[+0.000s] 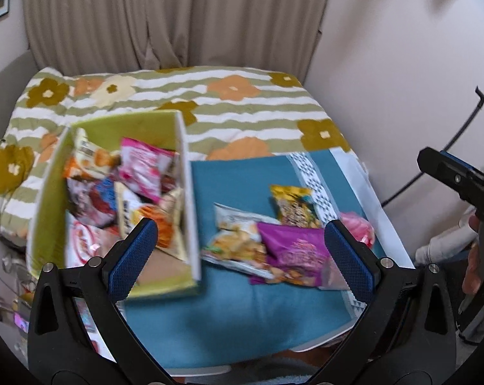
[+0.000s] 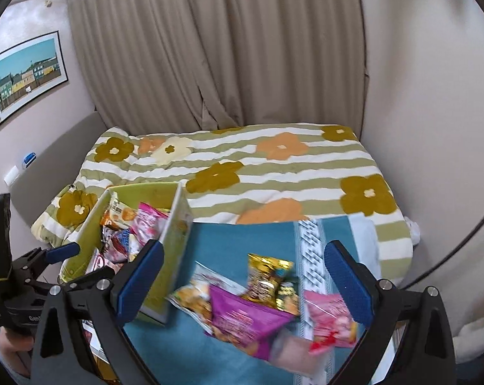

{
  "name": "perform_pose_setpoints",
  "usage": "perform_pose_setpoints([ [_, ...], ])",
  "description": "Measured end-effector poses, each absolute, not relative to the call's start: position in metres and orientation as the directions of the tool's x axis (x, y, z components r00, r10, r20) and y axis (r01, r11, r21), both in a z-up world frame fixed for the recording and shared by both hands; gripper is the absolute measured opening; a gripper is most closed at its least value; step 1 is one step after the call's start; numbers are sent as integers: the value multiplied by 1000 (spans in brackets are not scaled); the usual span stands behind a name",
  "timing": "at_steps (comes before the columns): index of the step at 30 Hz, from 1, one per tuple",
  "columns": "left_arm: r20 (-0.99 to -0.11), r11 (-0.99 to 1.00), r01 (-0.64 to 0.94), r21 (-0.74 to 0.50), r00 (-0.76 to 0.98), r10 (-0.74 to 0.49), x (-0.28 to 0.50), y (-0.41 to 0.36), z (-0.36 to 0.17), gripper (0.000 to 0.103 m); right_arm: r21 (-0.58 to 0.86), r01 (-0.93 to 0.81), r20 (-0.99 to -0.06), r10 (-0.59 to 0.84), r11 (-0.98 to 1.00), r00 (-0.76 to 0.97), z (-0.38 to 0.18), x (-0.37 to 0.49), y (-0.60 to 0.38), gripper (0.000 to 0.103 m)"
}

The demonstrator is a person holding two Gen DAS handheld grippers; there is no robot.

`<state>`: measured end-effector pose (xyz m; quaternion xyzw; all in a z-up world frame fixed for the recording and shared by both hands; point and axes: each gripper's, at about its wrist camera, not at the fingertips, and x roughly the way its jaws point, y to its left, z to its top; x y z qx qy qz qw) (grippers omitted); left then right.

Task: Organize snacks
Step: 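Move both grippers back over the remaining snacks on the cloth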

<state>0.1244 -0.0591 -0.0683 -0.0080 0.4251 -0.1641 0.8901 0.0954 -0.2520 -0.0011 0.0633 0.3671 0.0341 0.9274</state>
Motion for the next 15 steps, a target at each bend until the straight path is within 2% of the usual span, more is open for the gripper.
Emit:
perform_pose_setpoints([
  [11,-755,936,296,-192,564,-334,93,-131,-146,102,162,14,-693,103,987,714,-52,74,-327,100],
  [15,-757,943,298,-149,579,-303,94,-150,-177,102,189,38,-709,110,981,697,-88,74,-347,100],
])
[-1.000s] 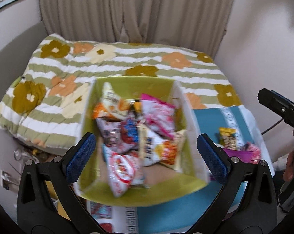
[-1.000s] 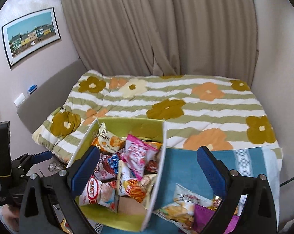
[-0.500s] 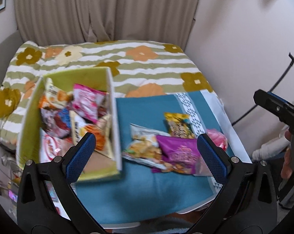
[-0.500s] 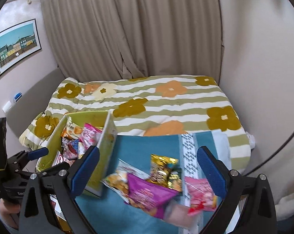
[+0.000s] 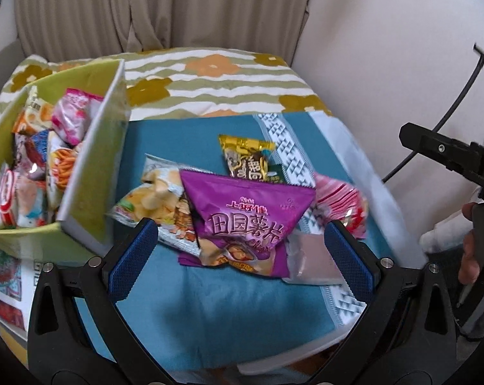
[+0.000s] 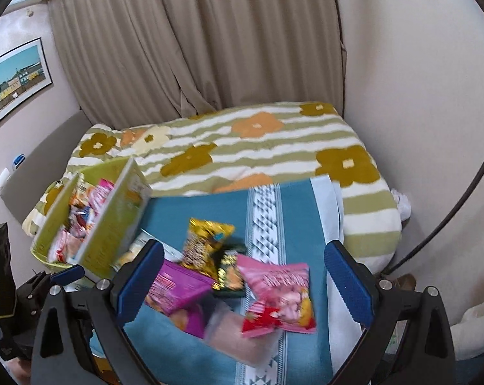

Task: Organize snacks
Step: 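Move both grippers back over the remaining snacks on the cloth, then grasp the purple potato chips bag with the left gripper while the right grasps the pink marshmallow bag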

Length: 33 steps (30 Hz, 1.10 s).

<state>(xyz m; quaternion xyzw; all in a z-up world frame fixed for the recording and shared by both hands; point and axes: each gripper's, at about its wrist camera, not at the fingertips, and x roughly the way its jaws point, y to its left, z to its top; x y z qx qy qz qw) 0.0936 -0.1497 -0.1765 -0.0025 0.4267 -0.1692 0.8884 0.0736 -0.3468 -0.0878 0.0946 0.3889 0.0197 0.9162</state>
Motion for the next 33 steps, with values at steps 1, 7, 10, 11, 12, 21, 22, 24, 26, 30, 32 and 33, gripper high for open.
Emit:
perform_pose_setpoints([
  [1,-752,947,294,-131,592,-289,94,-152,-182,102,201,46,-710,113,979,695,-98,74,-351,100],
  [7,-752,951,303,-61,613,-243,101,-176,-220,101,210,58,-750,123,976,650,-146,84,-356,100],
  [10,-757,950,308,-46,609,-234,106,-183,-233,99,221,62,-768,135,973,626,-166,90,-360,100],
  [11,-762,951,308,-37,607,-227,108,-185,-237,99,224,61,-772,138,973,620,-172,91,-361,100],
  [12,-764,950,310,-33,605,-224,110,-186,-240,97,225,61,-776,141,972,615,-176,93,-362,100],
  [21,-778,950,311,8,599,-189,117,-194,-248,92,210,52,-801,141,976,582,-203,106,-364,100],
  [22,-779,950,311,11,598,-187,117,-195,-248,90,209,53,-803,141,977,579,-204,107,-364,100],
  [24,-785,950,311,13,592,-183,118,-195,-249,86,207,53,-811,141,977,567,-209,109,-364,100],
  [26,-790,950,311,6,584,-186,117,-193,-249,79,207,55,-818,142,977,557,-213,109,-365,100],
  [30,-792,951,309,10,583,-181,118,-192,-248,61,208,55,-828,146,977,542,-220,111,-364,100],
  [32,-793,951,308,1,579,-187,120,-190,-246,60,210,57,-831,147,976,537,-223,112,-363,100],
  [33,-795,952,307,-2,577,-188,119,-190,-246,59,212,59,-832,148,976,534,-224,112,-364,100],
])
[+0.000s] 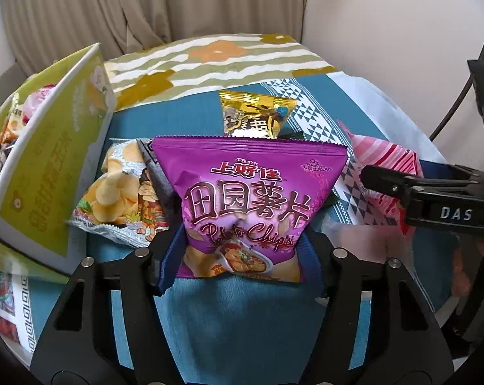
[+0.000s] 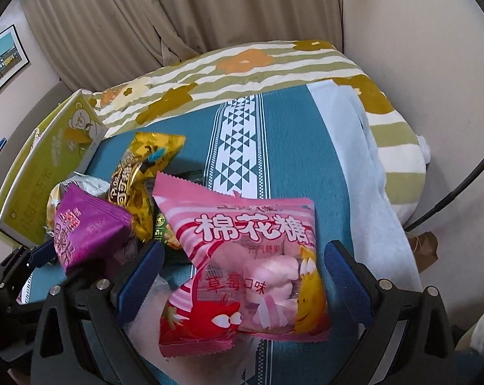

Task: Organize snacks
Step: 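Grasp the purple potato chips bag with the left gripper while the right grasps the pink marshmallow bag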

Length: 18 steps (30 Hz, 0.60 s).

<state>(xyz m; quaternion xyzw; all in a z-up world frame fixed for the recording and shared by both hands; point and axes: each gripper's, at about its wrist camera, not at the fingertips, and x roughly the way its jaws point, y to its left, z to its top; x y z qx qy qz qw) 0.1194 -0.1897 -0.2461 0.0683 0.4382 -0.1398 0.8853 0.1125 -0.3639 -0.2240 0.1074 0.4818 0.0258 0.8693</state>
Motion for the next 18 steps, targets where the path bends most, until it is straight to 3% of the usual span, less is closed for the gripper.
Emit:
perform_pose_setpoints([
  [9,-794,954,299,-24,574,-200,114,-184,-238,56,216,68,-838,149,974,525,-229,113,-361,99],
  [14,-783,954,299,-33,585,-210,110,-180,-232,56,203,75,-839,134,976,527,-227,110,-361,82],
  [18,-773,951,306,-44,593,-227,106,-178,-225,56,193,80,-840,123,978,528,-224,107,-361,76],
])
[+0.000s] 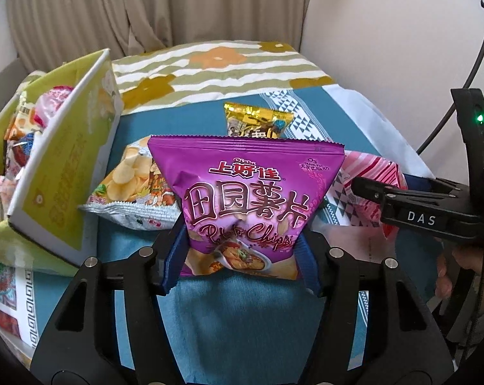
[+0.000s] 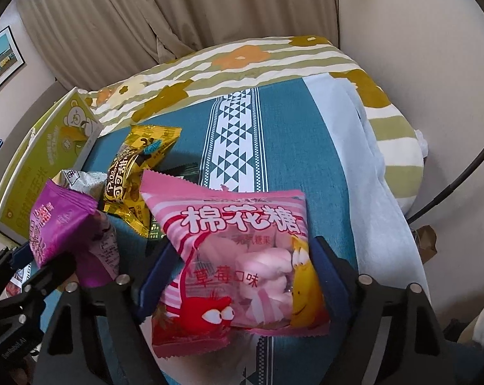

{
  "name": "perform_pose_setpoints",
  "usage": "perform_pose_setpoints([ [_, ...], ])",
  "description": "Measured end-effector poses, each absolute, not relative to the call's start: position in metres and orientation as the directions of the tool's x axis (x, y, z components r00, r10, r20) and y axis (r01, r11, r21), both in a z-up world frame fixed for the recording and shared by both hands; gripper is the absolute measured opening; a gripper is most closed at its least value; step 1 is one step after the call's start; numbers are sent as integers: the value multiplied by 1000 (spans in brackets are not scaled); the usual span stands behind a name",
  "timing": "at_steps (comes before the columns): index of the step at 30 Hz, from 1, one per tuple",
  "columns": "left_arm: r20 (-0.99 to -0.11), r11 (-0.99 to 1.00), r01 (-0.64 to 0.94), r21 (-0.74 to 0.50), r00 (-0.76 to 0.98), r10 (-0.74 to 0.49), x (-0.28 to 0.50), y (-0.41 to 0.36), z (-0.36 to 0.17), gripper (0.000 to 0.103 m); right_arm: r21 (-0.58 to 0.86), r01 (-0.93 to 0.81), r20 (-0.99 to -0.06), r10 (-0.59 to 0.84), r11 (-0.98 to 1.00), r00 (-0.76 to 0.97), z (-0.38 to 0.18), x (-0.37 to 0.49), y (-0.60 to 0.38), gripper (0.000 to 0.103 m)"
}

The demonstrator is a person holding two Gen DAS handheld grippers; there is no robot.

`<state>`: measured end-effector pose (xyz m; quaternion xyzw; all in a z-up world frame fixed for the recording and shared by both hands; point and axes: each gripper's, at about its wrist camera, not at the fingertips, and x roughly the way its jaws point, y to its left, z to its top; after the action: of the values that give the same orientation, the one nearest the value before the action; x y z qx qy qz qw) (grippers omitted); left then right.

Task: Organize snacks
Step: 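Grasp the purple potato chips bag with the left gripper while the right grasps the pink marshmallow bag, then carry both bags over the box and release them inside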

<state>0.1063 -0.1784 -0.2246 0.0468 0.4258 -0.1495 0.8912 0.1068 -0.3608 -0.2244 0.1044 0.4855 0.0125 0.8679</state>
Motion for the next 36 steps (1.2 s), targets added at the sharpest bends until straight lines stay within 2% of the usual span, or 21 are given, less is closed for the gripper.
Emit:
perform_pose_setpoints([
  [10,-737,936,343,-79,612,-286,91,-178,-194,56,195,96,-802,103,976,588,-188,91,-364,73],
  [17,-681,937,338,-91,665,-306,84,-162,-138,56,210,100,-769,101,973,632,-144,83,-362,73],
  [26,-614,961,265,-81,746,-258,105,-100,-69,56,217,30,-696,133,976,706,-73,89,-323,73],
  [36,-609,987,157,-42,779,-149,146,-3,-38,56,230,-91,-623,219,969,751,-23,131,-237,73],
])
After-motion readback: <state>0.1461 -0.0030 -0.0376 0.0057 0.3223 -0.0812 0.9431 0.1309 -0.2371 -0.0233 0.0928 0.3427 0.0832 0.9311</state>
